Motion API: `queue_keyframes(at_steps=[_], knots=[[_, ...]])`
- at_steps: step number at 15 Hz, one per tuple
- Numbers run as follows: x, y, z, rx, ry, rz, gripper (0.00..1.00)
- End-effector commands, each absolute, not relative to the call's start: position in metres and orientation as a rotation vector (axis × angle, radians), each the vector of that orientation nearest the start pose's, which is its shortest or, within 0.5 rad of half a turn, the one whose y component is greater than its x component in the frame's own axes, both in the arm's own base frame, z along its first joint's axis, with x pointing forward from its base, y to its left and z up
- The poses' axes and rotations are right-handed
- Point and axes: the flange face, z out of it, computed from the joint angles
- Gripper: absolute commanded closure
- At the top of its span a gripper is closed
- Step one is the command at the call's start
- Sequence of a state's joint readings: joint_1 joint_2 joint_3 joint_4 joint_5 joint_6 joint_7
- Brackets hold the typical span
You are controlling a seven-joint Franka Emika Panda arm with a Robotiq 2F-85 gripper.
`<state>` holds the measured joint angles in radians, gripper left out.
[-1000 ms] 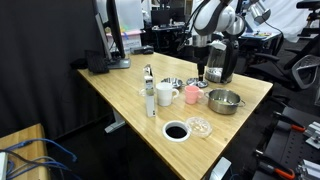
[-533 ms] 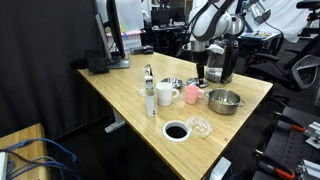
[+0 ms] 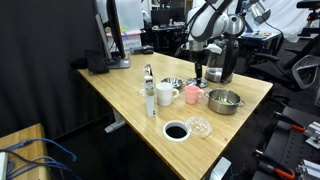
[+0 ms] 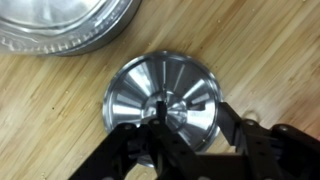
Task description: Put the silver lid on the pot
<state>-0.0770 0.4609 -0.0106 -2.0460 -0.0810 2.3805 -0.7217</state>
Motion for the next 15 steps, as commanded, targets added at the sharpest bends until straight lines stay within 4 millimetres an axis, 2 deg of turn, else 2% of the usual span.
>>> queue_keyframes(at_steps=[1,3,5,10,13,15], knots=[[0.584,-0.063,0.199,-2.936,-1.072,0.241,0.74],[0.584,-0.063,0.199,-2.935,-1.067,0.24,0.89],[0.585,-0.063,0.198,-2.936,-1.068,0.241,0.99],[0.59,-0.069,0.21,-2.955,-1.041,0.188,0.99],[0.594,-0.077,0.231,-2.964,-1.025,0.138,0.99],[0.59,-0.083,0.252,-2.97,-1.055,0.12,0.99]])
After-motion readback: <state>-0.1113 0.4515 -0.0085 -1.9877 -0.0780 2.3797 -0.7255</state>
